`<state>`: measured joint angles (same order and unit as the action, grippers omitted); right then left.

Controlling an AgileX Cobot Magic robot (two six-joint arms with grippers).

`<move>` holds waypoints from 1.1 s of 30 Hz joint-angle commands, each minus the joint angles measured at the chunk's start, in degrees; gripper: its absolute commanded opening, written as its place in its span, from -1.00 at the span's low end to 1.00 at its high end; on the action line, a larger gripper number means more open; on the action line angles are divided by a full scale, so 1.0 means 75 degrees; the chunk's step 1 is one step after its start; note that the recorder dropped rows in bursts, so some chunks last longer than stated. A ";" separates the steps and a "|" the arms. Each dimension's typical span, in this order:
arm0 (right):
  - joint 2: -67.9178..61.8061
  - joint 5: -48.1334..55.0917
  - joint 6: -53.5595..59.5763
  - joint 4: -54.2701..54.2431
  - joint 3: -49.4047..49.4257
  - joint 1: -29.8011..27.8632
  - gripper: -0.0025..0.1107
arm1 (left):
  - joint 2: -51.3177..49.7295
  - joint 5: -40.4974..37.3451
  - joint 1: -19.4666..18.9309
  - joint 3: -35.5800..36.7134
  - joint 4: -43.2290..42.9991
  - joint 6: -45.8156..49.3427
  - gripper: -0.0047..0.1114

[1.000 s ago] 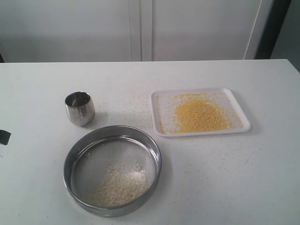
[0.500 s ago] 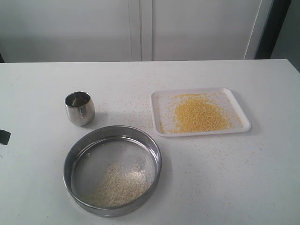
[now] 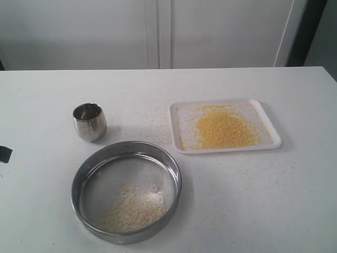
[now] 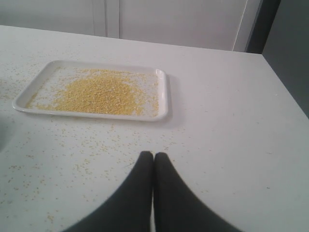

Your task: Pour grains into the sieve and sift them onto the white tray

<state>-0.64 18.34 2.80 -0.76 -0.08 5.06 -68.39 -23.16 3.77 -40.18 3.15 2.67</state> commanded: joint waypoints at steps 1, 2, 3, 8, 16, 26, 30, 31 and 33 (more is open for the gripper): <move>0.0013 -0.0060 -0.0013 0.0102 0.0011 0.0012 -0.96 | 0.0066 -0.0063 -0.0026 0.0036 0.0025 -0.0012 -0.92; 0.0013 -0.0060 -0.0013 0.0102 0.0011 0.0012 -0.96 | 0.0066 -0.0063 -0.0026 0.0036 0.0025 -0.0012 -0.92; 0.0013 -0.0060 -0.0013 0.0102 0.0011 0.0012 -0.96 | 0.0066 -0.0063 -0.0026 0.0036 0.0025 -0.0012 -0.92; 0.0013 -0.0060 -0.0013 0.0102 0.0011 0.0012 -0.96 | 0.0066 -0.0045 -0.0026 0.0036 -0.0046 0.0111 -0.92; 0.0013 -0.0060 -0.0013 0.0102 0.0011 0.0012 -0.96 | 0.0093 -0.0060 -0.0026 0.0036 -0.0061 0.0111 -0.92; 0.0013 -0.0060 -0.0013 0.0102 0.0011 0.0012 -0.96 | 0.1128 0.0080 -0.0026 0.0245 -0.0093 0.0111 -0.92; 0.0013 -0.0060 -0.0013 0.0102 0.0011 0.0012 -0.96 | 0.1760 0.0674 -0.0026 0.0687 -0.0093 0.0097 -0.92; 0.0013 -0.0060 -0.0013 0.0102 0.0011 0.0012 -0.96 | 0.1936 0.0774 -0.0026 0.0813 -0.0093 0.0097 -0.92; 0.0013 -0.0060 -0.0013 0.0102 0.0011 0.0012 -0.96 | 0.2226 0.0813 -0.0026 0.1008 -0.0093 0.0097 -0.92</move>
<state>-0.64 18.34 2.80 -0.76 -0.08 5.06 -54.75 -17.86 3.77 -34.76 2.07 3.50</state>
